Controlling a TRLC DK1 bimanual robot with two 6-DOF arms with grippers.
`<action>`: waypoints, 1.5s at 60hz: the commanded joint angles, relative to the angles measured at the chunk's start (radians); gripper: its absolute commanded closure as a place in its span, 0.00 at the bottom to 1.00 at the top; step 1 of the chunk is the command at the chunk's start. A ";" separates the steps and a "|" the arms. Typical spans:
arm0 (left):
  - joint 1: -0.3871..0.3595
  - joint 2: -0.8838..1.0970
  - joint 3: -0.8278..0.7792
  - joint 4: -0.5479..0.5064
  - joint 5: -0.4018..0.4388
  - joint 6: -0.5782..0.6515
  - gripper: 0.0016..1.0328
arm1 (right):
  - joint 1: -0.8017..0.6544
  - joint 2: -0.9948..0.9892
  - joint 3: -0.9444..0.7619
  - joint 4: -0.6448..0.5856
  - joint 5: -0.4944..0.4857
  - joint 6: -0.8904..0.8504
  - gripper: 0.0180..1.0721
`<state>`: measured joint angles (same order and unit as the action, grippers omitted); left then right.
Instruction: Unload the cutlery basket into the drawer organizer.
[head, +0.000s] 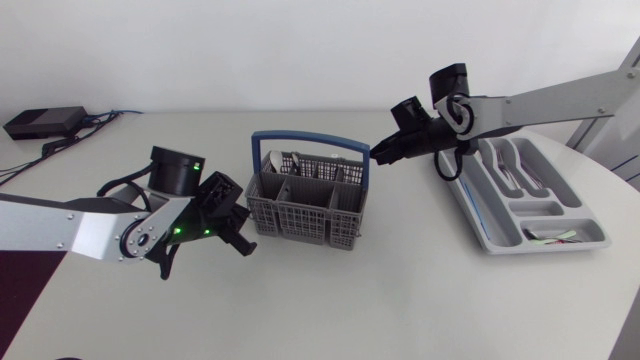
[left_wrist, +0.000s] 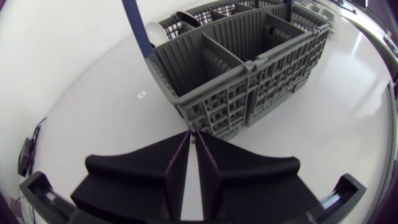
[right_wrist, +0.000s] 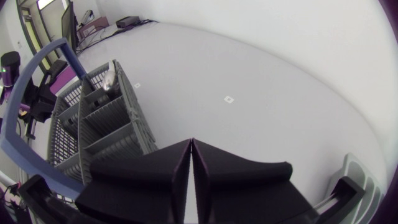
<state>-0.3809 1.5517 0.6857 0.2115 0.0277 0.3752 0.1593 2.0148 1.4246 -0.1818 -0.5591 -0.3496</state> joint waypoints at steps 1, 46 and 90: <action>0.007 0.047 0.026 0.026 0.001 0.007 0.94 | 0.020 0.048 0.045 -0.051 -0.041 0.027 0.95; 0.123 0.179 0.166 0.062 0.054 0.005 0.94 | 0.157 -0.363 -0.452 -0.223 -0.147 -0.108 0.95; 0.189 -0.280 0.057 -0.319 0.186 0.157 0.94 | 0.138 -0.464 -0.460 -0.051 0.087 0.000 0.95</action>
<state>-0.1593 1.4124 0.8307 -0.0448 0.1879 0.4732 0.2981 1.5238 0.9314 -0.2920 -0.5133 -0.4023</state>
